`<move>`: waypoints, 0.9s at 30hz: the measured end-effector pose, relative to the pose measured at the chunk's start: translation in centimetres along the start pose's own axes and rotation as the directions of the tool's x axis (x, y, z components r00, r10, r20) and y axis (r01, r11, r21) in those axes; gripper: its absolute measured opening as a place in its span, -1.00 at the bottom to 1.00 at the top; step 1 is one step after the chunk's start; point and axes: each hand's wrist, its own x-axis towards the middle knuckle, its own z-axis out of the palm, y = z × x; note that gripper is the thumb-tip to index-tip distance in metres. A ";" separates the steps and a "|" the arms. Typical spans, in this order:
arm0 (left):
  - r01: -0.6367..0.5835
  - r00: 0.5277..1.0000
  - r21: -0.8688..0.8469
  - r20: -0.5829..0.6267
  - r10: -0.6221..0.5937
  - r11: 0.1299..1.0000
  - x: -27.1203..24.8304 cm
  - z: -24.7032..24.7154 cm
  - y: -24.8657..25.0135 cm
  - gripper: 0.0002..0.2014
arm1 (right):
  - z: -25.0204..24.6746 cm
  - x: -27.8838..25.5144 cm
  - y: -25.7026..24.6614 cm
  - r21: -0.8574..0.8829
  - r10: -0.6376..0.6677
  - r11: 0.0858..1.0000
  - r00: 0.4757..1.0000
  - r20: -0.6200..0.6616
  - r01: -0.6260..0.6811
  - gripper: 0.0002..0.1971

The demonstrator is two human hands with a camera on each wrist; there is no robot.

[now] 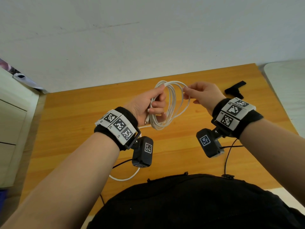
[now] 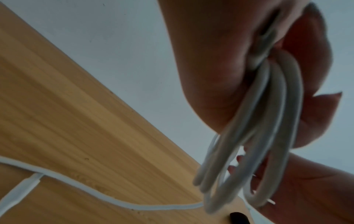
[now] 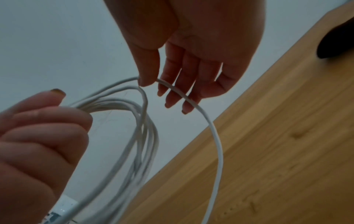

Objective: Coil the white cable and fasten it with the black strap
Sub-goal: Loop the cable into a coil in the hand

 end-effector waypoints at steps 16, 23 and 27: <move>-0.068 0.992 -0.463 0.062 0.109 0.884 0.2 -0.1 1.5 -0.54 | 2.8 -0.4 3.0 0.137 0.185 0.972 0.980 0.068 -0.193 -0.78; -0.099 0.988 -0.497 0.050 0.143 0.862 0.3 0.1 1.3 -0.54 | 3.2 0.0 2.6 -0.035 0.247 0.967 0.964 -0.098 -0.252 -0.79; -0.189 0.977 -0.561 -0.027 0.211 0.806 0.6 0.1 1.5 -0.55 | 3.7 -0.4 2.8 -0.177 0.170 0.970 0.985 -0.001 -0.168 -0.75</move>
